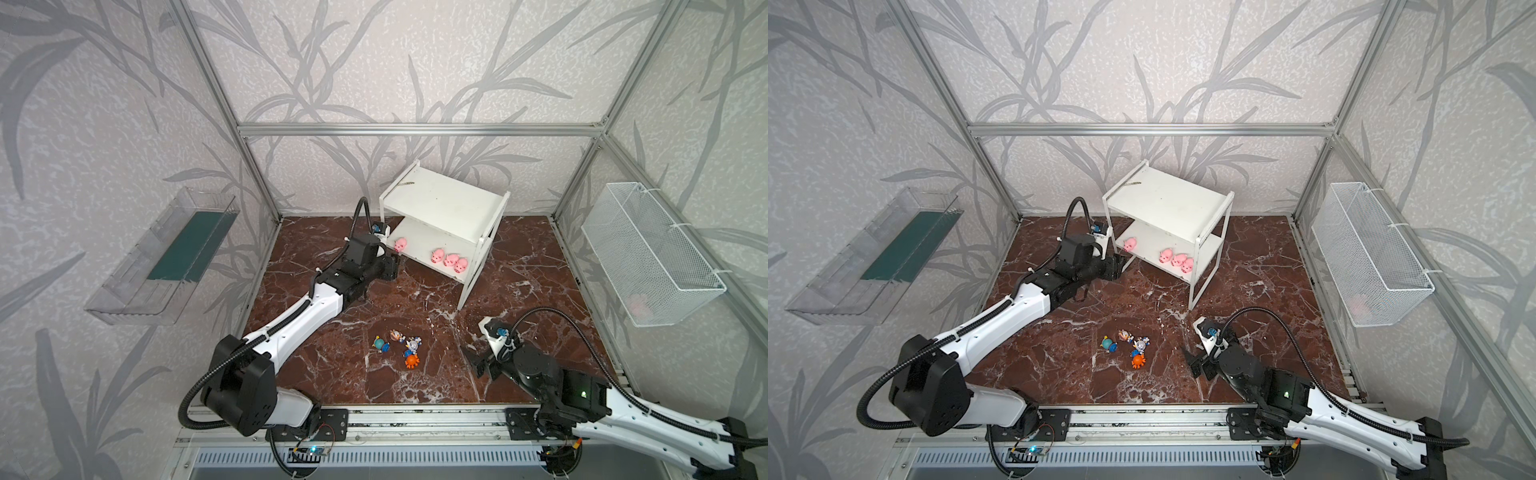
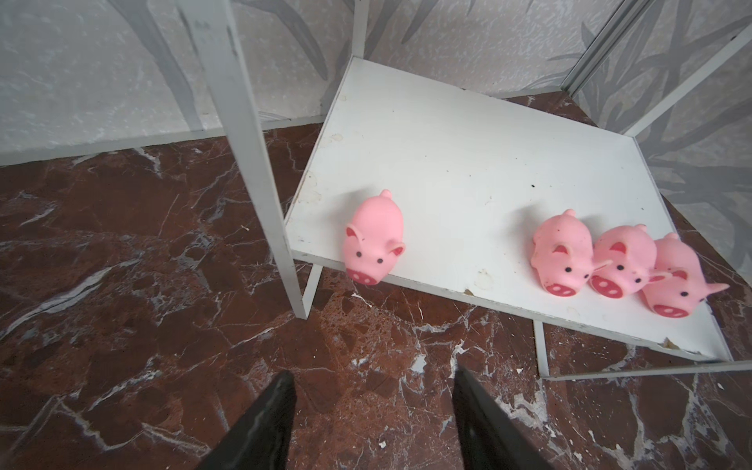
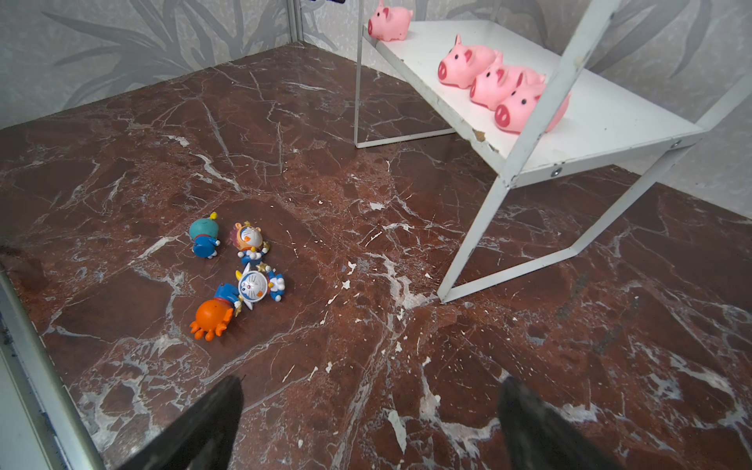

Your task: Place and organize the plastic toys onto the shelf

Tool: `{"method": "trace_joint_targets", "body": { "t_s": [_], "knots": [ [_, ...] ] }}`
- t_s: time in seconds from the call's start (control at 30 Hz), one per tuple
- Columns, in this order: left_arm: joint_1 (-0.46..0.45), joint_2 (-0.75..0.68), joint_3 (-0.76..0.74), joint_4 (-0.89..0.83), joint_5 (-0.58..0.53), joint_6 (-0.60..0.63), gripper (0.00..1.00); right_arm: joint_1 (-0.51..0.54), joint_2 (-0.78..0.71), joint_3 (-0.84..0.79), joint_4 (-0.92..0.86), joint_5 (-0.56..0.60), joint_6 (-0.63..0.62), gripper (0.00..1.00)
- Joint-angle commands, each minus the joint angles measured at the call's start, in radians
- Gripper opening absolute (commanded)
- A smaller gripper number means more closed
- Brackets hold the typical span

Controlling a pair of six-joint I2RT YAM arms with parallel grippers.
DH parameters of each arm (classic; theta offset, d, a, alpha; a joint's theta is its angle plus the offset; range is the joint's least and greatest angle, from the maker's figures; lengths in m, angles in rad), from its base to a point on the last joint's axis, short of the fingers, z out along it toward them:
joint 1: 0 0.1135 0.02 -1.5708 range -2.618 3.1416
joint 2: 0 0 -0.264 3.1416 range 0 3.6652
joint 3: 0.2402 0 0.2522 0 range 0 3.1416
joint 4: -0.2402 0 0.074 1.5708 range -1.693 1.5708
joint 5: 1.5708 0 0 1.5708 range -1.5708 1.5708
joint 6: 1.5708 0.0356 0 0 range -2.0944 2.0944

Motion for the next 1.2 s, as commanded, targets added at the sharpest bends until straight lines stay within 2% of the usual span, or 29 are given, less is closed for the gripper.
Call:
{"method": "trace_joint_targets", "body": {
  "t_s": [0.0,0.3,0.47,1.17],
  "knots": [
    [0.015,0.007,-0.008,0.040,0.077,0.046,0.59,-0.001,-0.011,-0.007,0.001,0.009,-0.002,0.97],
    [0.026,0.077,0.019,0.066,0.078,0.082,0.50,-0.001,-0.027,-0.012,-0.005,0.015,0.001,0.97],
    [0.027,0.106,0.019,0.105,0.035,0.097,0.49,0.000,-0.051,-0.014,-0.023,0.022,0.004,0.97],
    [0.029,0.194,0.071,0.167,-0.002,0.134,0.45,-0.001,-0.065,-0.024,-0.027,0.029,0.006,0.97]
  ]
}}
